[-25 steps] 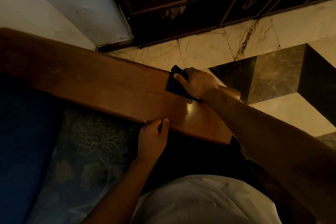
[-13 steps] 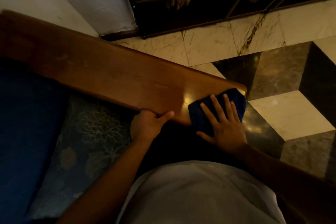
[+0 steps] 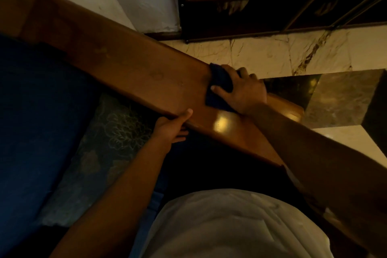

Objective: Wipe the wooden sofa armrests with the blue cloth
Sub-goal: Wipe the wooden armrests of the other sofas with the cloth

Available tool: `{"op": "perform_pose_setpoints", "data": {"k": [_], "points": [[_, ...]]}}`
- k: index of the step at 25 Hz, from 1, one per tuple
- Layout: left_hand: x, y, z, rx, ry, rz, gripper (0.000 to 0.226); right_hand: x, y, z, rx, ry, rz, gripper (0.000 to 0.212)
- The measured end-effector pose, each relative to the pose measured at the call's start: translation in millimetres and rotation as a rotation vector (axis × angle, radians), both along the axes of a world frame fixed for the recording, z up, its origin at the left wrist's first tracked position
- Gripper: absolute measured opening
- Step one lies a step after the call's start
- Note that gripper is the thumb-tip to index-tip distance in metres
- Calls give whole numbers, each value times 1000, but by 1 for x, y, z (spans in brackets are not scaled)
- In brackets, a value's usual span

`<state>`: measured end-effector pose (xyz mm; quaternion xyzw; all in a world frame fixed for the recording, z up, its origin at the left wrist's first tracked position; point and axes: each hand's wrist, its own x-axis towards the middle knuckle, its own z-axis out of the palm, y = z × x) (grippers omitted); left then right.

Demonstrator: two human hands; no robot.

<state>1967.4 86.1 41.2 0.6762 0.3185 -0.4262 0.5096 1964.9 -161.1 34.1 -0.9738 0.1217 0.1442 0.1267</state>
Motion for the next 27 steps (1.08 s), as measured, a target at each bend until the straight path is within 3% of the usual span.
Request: {"op": "perform_pose_setpoints", "data": {"k": [4, 9, 15, 20, 23, 27], "points": [[-2, -2, -2, -137, 37, 194, 38, -24, -6, -6, -22, -28, -120, 79], [-3, -6, -3, -135, 52, 279, 56, -114, 35, -10, -100, -89, 134, 82], [19, 23, -1, -91, -90, 561, 39, -38, 109, -20, -148, -118, 400, 99], [27, 43, 8, -176, -101, 575, 47, 26, 146, -24, -109, -185, 388, 96], [24, 39, 13, -164, -85, 541, 52, -11, 121, -25, -76, -201, 371, 89], [23, 26, 14, -182, -92, 531, 36, -63, 58, -14, -73, -152, 311, 87]]}}
